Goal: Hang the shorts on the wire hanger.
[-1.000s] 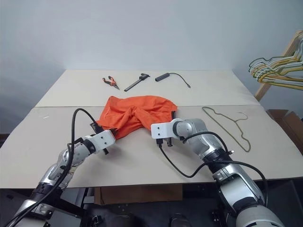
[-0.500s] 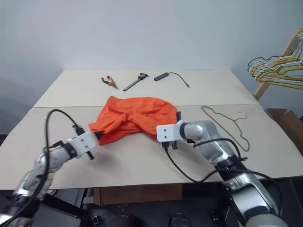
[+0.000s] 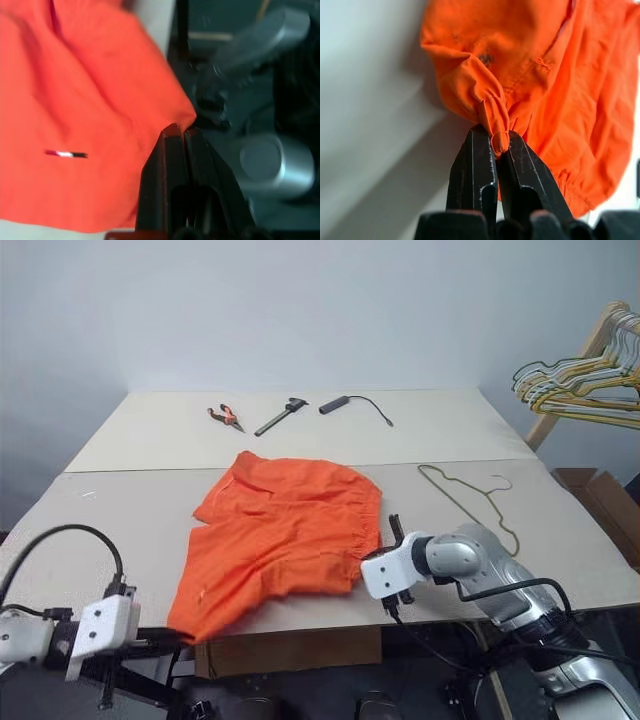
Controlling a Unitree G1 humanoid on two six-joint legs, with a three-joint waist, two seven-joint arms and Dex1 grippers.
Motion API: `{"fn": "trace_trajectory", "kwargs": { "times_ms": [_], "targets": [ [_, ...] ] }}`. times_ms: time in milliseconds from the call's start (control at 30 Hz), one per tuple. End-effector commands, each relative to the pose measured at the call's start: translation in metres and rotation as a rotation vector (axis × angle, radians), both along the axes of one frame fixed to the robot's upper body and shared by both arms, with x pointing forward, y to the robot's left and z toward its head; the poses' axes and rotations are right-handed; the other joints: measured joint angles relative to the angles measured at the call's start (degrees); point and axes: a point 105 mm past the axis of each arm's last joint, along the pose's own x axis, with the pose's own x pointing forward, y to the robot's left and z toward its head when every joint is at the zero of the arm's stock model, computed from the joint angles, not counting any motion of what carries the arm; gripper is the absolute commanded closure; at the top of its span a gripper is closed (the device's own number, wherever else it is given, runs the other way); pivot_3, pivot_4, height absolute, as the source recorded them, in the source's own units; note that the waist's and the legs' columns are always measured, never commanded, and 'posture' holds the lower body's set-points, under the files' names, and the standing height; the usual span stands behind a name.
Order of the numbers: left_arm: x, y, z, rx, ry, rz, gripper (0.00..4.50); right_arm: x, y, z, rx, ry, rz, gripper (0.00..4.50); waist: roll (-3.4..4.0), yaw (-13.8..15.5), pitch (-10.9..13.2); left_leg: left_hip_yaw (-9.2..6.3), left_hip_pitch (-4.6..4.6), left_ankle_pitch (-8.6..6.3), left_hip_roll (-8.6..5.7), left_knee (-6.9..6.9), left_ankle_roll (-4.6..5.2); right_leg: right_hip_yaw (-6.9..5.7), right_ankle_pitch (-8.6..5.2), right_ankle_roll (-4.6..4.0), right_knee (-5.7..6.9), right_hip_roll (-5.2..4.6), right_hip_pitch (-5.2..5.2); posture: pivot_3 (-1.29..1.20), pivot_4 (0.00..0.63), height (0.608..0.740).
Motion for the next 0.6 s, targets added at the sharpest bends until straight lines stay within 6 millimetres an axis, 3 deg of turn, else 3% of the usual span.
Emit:
{"fn": "trace_trajectory", "kwargs": {
  "times_ms": [33, 333, 433, 600],
  "targets": [
    [0.001, -0.006, -0.004, 0.006, -0.002, -0.022, 4.49, 0.005, 0.002, 0.006, -0.006, -0.072, 0.061, 4.5, -0.01, 0.0, 0.0, 0.01, 0.04, 0.0, 0.0, 0.0, 0.0, 0.01, 0.0, 0.0, 0.0, 0.0, 0.03, 0.11, 0.0, 0.74],
    [-0.006, -0.01, -0.023, 0.055, 0.097, -0.077, 4.49, 0.002, -0.012, -0.006, -0.129, -0.038, 0.21, 4.5, -0.01, -0.2, 0.0, 0.08, 0.04, -0.01, 0.04, -0.03, -0.02, 0.08, 0.01, 0.02, 0.0, 0.05, -0.01, 0.09, 0.0, 0.74],
    [-0.009, -0.009, -0.023, 0.071, 0.12, -0.101, 3.85, -0.001, -0.018, -0.009, -0.159, -0.014, 0.258, 3.6, -0.01, -0.2, 0.0, 0.09, 0.06, -0.02, 0.11, -0.02, -0.01, 0.09, 0.0, -0.01, 0.01, 0.03, 0.0, 0.09, 0.0, 0.74],
    [-0.005, -0.003, -0.024, 0.111, 0.093, -0.107, 2.25, 0.002, -0.025, -0.006, -0.164, 0.001, 0.258, 1.87, -0.01, -0.3, 0.0, 0.1, 0.17, -0.02, 0.13, -0.03, -0.01, 0.13, -0.03, -0.06, 0.04, 0.02, 0.07, 0.09, 0.0, 0.74]
  ]
}}
